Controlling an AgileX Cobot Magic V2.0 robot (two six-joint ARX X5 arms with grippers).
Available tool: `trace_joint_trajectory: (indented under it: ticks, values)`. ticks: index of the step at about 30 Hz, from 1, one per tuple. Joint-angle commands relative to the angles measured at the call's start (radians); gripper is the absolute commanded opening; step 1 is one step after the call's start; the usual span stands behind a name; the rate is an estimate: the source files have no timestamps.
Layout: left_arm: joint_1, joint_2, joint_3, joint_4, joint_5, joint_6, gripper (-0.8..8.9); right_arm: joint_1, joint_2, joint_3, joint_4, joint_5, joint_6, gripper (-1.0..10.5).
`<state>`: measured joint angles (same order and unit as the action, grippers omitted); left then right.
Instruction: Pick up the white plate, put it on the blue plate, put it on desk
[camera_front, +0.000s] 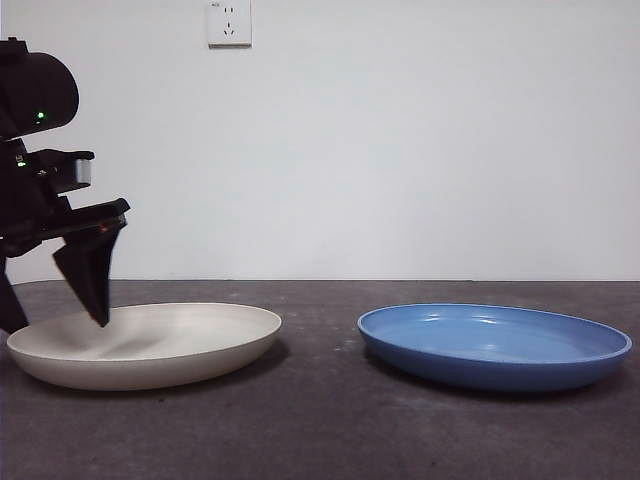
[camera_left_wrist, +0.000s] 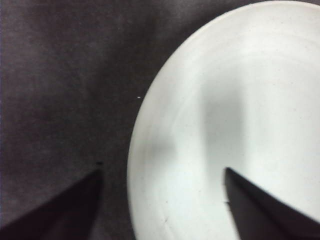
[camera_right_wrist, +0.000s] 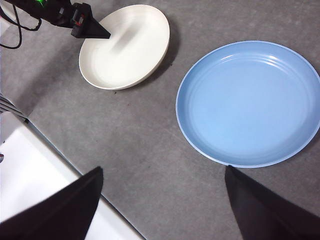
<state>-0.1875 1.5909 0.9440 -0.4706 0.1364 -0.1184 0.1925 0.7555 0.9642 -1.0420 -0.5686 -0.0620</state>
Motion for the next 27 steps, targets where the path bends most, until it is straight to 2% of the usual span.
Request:
trace_joint_trajectory:
  ticks: [1,6,10,12,21,27]
  values:
    - [-0.002,0.014,0.018,-0.012,0.001,-0.007,2.43,0.004,0.008,0.020,0.009,0.000,0.010,3.9]
    - [-0.002,0.020,0.017,-0.044,0.001,-0.030,2.22,0.004,0.007,0.020,0.009,0.000,0.010,3.9]
    - [-0.002,0.020,0.017,-0.029,0.001,-0.042,0.56,0.004,0.008,0.020,0.010,0.000,0.010,3.9]
    - [-0.002,0.020,0.017,-0.024,0.001,-0.056,0.08,0.004,0.008,0.020,0.009,0.000,0.010,3.9]
    - [-0.002,0.006,0.022,0.006,0.001,-0.063,0.09,0.004,0.008,0.020,0.009,0.000,0.010,3.9]
    - [-0.002,-0.068,0.037,0.014,0.002,-0.097,0.09,0.004,0.008,0.020,0.009,0.000,0.010,3.9]
